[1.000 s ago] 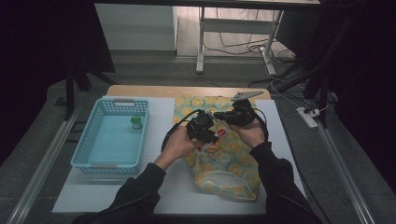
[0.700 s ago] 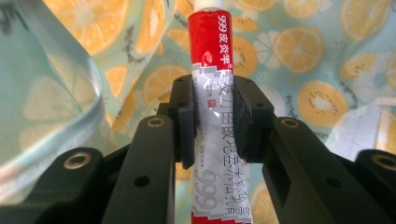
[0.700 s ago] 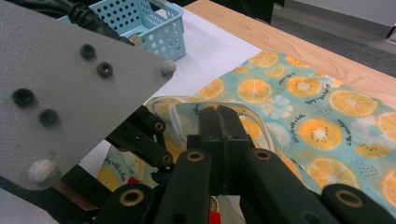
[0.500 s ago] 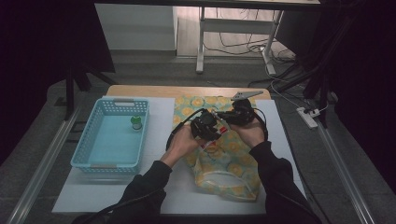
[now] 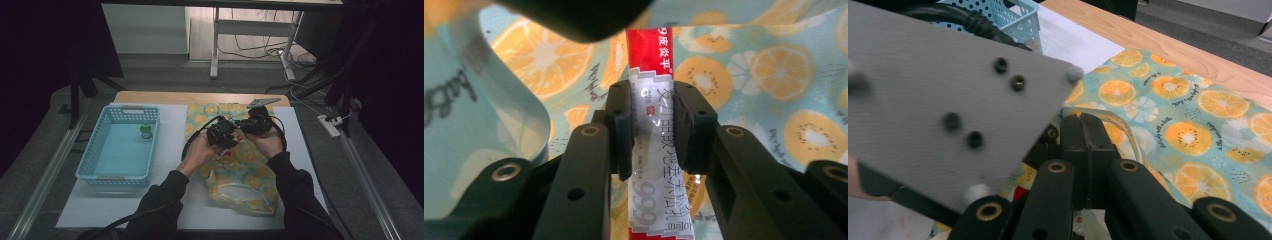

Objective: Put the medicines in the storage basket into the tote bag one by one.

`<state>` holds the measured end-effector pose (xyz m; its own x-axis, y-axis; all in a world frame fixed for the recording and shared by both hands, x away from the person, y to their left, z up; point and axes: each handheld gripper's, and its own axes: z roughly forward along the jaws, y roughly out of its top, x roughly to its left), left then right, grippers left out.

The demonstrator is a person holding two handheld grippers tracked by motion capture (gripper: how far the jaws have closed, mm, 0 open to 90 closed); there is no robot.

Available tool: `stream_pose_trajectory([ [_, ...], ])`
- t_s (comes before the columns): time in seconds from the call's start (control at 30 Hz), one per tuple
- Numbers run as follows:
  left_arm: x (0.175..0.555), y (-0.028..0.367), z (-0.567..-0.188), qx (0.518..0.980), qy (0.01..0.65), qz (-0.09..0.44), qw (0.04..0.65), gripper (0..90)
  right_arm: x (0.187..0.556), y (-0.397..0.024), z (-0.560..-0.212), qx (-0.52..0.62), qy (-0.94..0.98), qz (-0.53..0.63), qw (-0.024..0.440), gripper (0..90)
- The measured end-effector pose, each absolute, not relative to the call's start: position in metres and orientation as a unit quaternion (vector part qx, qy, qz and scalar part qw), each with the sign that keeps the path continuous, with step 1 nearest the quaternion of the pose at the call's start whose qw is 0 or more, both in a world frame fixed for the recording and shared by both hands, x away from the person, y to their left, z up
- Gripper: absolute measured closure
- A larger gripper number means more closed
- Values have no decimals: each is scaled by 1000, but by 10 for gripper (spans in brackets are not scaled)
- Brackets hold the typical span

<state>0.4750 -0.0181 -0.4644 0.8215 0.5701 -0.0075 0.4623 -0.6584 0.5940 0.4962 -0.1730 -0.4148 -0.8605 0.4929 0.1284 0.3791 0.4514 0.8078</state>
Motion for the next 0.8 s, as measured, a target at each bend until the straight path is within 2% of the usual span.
stream_pose_trajectory([
  [0.3, 479, -15, -472, 905, 294, 110, 289, 698, 497, -173, -417, 259, 849, 456, 63, 900],
  [0.4, 479, -12, -470, 900, 294, 108, 302, 636, 497, -173, -418, 259, 849, 457, 64, 900],
  [0.8, 468, 2, -460, 895, 281, 90, 334, 488, 498, -177, -419, 266, 847, 456, 64, 900],
])
